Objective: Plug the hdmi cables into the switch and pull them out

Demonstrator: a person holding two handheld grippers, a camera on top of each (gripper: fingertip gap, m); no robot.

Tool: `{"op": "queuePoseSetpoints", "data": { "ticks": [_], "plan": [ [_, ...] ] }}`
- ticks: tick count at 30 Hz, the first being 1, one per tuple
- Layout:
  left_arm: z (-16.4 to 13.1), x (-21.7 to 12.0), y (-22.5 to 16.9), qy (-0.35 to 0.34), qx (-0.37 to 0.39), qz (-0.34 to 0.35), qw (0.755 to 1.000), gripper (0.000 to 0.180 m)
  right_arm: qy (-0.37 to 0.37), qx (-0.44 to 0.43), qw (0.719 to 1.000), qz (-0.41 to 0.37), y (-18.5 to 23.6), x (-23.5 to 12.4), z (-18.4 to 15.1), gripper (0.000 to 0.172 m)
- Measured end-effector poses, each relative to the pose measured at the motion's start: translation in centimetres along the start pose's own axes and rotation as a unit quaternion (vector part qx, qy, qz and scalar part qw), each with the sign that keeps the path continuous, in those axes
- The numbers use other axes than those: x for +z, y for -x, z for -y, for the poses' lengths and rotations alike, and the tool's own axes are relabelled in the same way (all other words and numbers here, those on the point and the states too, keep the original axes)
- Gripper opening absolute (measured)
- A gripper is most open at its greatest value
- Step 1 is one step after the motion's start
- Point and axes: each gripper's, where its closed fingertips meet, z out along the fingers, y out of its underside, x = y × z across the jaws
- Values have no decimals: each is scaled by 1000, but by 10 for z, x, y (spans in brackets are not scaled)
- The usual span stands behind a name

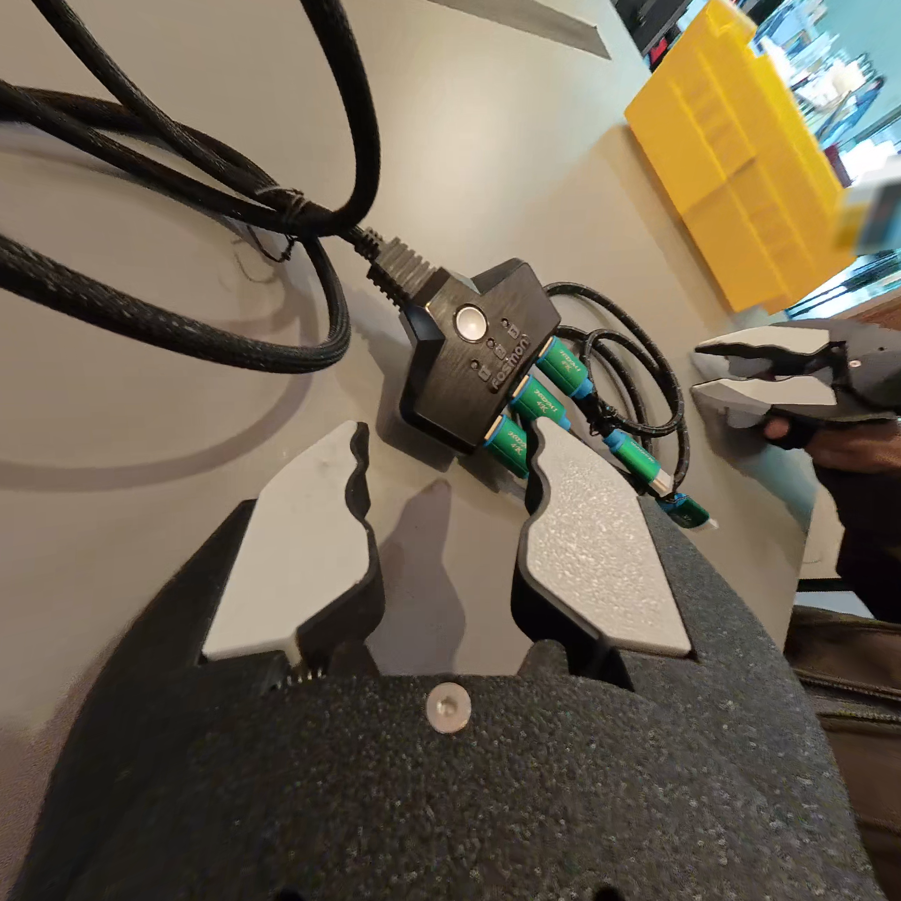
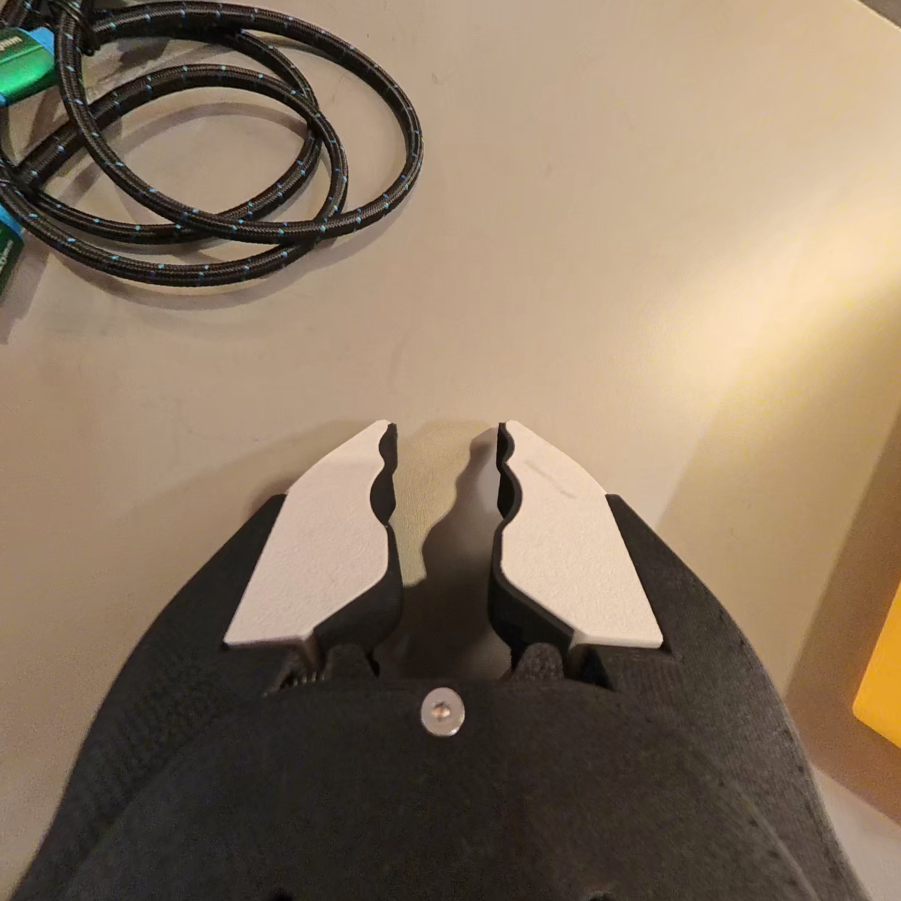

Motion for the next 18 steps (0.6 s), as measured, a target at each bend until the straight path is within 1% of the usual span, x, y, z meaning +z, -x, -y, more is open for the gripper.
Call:
{"op": "queuePoseSetpoints", "data": {
  "ticks": [2,6,10,12,14,18],
  "plan": [
    [-4,5,-1,-6,-16,-12,1000,62,1,2,1000,-1,0,0,0,39],
    [3,4,3,-31,-18,-9,999,60,2,6,1000,-3,-1,0,0,41],
    [4,4,4,-36,-30,-20,999,57,-2,-12,1000,-28,-6,-2,8,41],
    [3,4,2,-33,-27,-24,999,57,-29,0,999,-26,-5,-6,27,41],
    [3,5,1,-32,-24,-25,999,57,-56,19,998,-4,2,-9,51,41],
    [2,6,1,-29,-23,-25,999,55,-59,13,997,42,35,5,98,41]
  ]
}}
